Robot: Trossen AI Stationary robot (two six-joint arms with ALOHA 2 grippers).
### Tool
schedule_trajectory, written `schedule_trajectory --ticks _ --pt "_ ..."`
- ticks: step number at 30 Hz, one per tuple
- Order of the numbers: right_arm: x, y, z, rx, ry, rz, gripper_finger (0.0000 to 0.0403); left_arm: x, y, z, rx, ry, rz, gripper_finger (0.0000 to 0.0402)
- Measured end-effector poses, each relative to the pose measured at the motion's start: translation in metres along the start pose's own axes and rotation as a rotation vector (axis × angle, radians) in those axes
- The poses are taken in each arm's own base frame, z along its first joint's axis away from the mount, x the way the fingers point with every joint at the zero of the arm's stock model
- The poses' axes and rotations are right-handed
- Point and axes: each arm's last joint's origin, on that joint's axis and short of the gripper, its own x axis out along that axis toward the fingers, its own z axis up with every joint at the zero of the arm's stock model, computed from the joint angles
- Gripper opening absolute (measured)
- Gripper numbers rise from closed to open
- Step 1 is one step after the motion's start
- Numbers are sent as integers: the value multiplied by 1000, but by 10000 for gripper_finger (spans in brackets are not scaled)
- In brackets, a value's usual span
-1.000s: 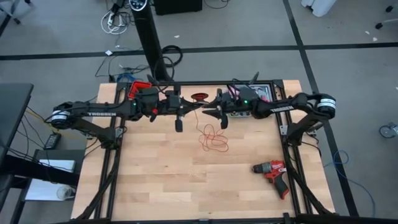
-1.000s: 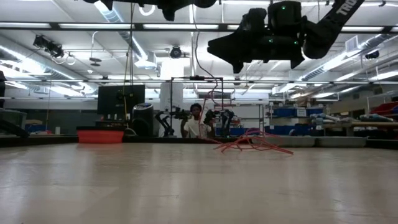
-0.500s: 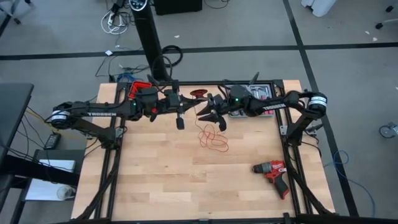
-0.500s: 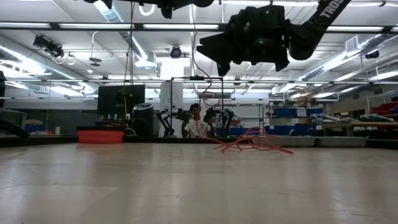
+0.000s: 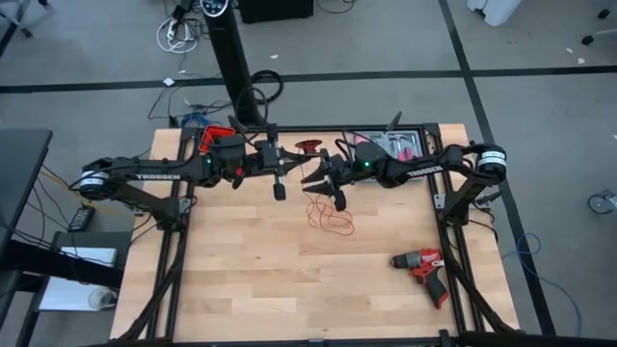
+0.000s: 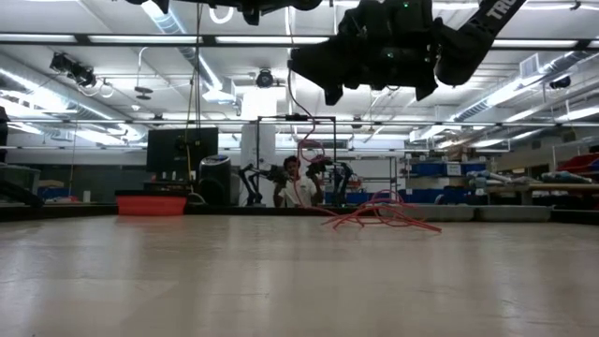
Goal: Coil cords
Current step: Coil the red wire onto the black spool
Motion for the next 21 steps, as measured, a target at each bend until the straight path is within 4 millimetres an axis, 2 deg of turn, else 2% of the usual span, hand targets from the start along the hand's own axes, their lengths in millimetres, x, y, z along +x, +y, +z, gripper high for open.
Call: schedule_trajectory --ticks 12,21 --pt "2 2 9 -56 -103 -129 116 0 1 0 0 1 24 1" --pt "4 5 7 -53 -87 -143 113 0 1 0 -2 2 24 1"
